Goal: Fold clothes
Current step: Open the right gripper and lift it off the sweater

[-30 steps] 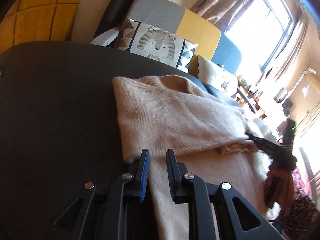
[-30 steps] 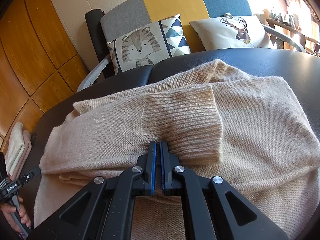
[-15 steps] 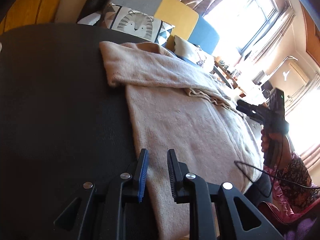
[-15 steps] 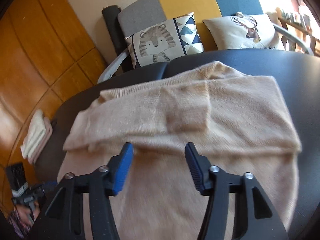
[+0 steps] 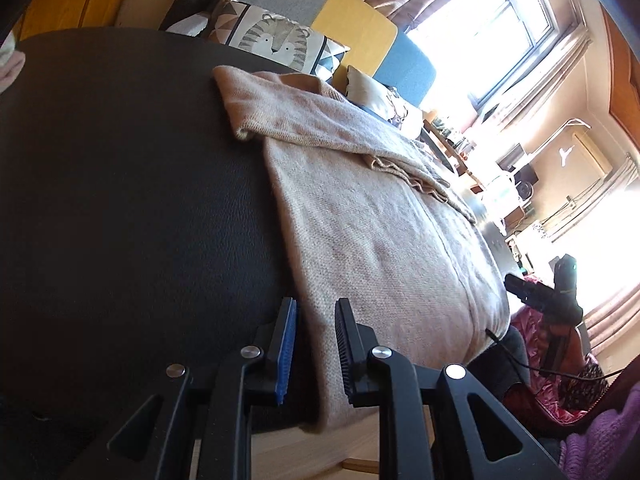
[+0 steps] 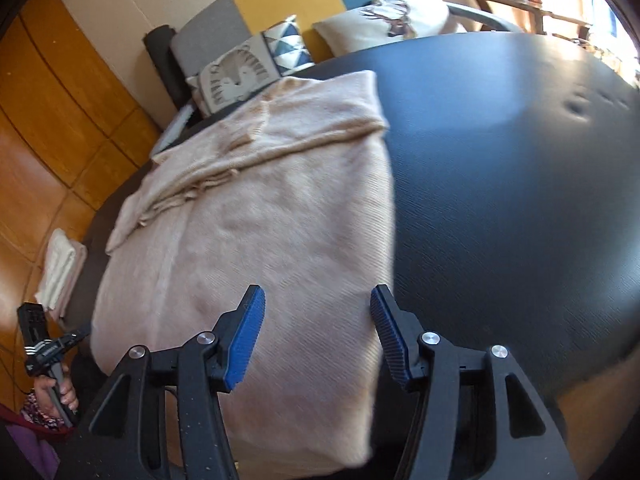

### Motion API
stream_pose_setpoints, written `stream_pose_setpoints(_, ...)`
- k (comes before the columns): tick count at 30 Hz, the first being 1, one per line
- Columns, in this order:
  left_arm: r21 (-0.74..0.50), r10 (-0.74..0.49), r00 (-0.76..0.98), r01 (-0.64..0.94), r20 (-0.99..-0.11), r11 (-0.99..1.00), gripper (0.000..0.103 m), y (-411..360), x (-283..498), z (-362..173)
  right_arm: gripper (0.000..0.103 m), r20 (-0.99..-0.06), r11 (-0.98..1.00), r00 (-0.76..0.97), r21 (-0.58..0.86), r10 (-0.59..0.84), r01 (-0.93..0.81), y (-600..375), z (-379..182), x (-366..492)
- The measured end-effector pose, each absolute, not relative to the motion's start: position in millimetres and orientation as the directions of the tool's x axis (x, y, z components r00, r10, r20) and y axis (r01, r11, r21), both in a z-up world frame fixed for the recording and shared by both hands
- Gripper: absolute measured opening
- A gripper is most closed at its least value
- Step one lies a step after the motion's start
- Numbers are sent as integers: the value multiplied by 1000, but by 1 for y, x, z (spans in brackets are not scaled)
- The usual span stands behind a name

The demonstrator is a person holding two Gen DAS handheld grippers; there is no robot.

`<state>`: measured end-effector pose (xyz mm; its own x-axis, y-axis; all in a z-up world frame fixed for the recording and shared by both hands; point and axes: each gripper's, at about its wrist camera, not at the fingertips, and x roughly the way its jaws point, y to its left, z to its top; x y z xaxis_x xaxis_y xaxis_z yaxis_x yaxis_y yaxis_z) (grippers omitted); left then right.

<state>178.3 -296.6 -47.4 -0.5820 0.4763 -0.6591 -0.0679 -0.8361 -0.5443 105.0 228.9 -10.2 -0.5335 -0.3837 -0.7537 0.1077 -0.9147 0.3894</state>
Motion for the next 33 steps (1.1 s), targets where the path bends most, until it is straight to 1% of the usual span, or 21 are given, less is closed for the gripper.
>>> stream_pose_setpoints(3, -572, 503, -573, -72, -647, -817, 20, -299, 182, -50, 58, -746, -893, -518, 441, -419, 88, 246, -16, 116)
stream_pose_setpoints(6, -619, 551, -557, -81, -622, -781, 21, -302, 185, -52, 58, -714, -856, -510, 508, -480, 94, 255, -20, 124)
stream_pose_setpoints(10, -649, 609, -506, -120, -611, -751, 21, -297, 193, -56, 58, -676, -812, -485, 566, -555, 141, 253, -25, 131)
stream_pose_setpoints(17, -712, 670, -471, -116, -574, -692, 21, -301, 198, -65, 58, -563, -671, -444, 731, -697, 127, 262, -40, 135)
stream_pose_setpoints(21, -736, 718, -401, -141, -569, -662, 21, -297, 200, -69, 58, -492, -575, -402, 810, -773, 116, 266, -50, 137)
stream_pose_setpoints(26, -756, 757, -314, -156, -572, -636, 21, -286, 197, -80, 58, -540, -627, -371, 760, -756, 170, 255, -45, 137)
stream_pose_setpoints(30, -759, 762, -306, -158, -571, -632, 21, -286, 196, -81, 59, -583, -669, -350, 711, -733, 217, 245, -41, 137)
stream_pose_setpoints(33, -734, 743, -309, -170, -593, -657, 21, -281, 197, -77, 59, -615, -697, -336, 671, -714, 253, 238, -37, 137)
